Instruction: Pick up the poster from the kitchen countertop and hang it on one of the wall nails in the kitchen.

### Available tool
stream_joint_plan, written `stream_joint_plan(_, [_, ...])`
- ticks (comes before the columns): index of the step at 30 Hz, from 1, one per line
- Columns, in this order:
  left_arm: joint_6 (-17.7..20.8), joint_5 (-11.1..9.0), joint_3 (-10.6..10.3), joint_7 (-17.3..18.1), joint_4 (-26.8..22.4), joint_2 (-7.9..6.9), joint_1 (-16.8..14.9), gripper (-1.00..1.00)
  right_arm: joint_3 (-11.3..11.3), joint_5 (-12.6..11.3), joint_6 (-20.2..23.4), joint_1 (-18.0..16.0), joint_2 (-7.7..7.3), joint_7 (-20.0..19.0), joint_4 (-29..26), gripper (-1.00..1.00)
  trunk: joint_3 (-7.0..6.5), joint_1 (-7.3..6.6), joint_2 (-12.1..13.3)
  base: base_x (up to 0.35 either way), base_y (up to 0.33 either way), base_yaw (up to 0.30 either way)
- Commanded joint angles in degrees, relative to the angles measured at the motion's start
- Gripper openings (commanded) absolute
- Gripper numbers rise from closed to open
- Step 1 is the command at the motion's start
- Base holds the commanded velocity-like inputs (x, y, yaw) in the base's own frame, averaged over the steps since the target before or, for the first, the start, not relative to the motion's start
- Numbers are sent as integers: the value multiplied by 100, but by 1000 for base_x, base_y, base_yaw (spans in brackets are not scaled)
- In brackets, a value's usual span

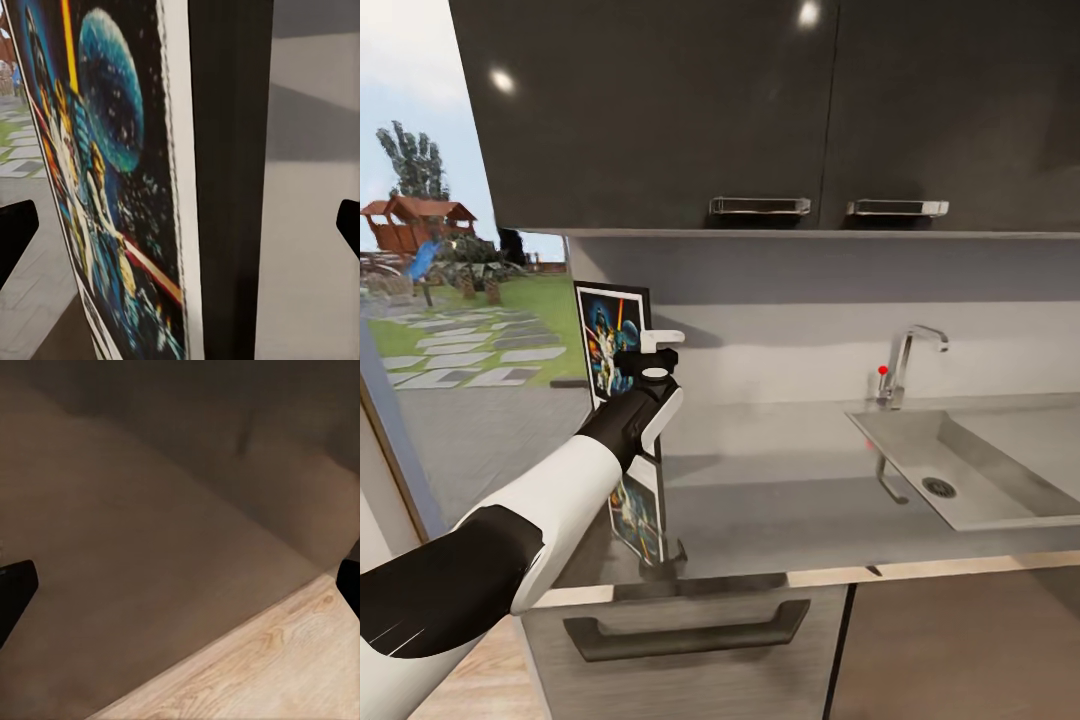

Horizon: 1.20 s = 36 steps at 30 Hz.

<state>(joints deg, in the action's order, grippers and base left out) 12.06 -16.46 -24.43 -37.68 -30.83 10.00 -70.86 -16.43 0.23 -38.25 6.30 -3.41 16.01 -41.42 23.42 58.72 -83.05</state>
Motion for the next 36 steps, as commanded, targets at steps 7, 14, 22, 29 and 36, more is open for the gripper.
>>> stream_joint_plan(7, [36,-15,-26,-38,-2,0,-7,100,8,4,1,2,-2,25,-7,100,6,1,-3,191,0,0])
stream_joint_plan(14, [26,-15,-26,-38,-4,0,-7,100,8,5,2,2,-2,25,-7,100,6,1,-3,49,0,0])
stream_joint_plan(22, [8,-15,-21,-46,-17,0,-7,-100,8,5,2,2,-2,25,-7,100,6,1,-3,4,0,0])
stream_joint_plan(29, [7,-15,-18,-47,-20,0,-7,-100,8,6,2,2,-2,25,-7,100,6,1,-3,0,0,0])
stream_joint_plan(36, [7,-15,-18,-47,-38,0,-7,-100,8,8,2,2,-2,25,-7,100,6,1,-3,-110,0,0])
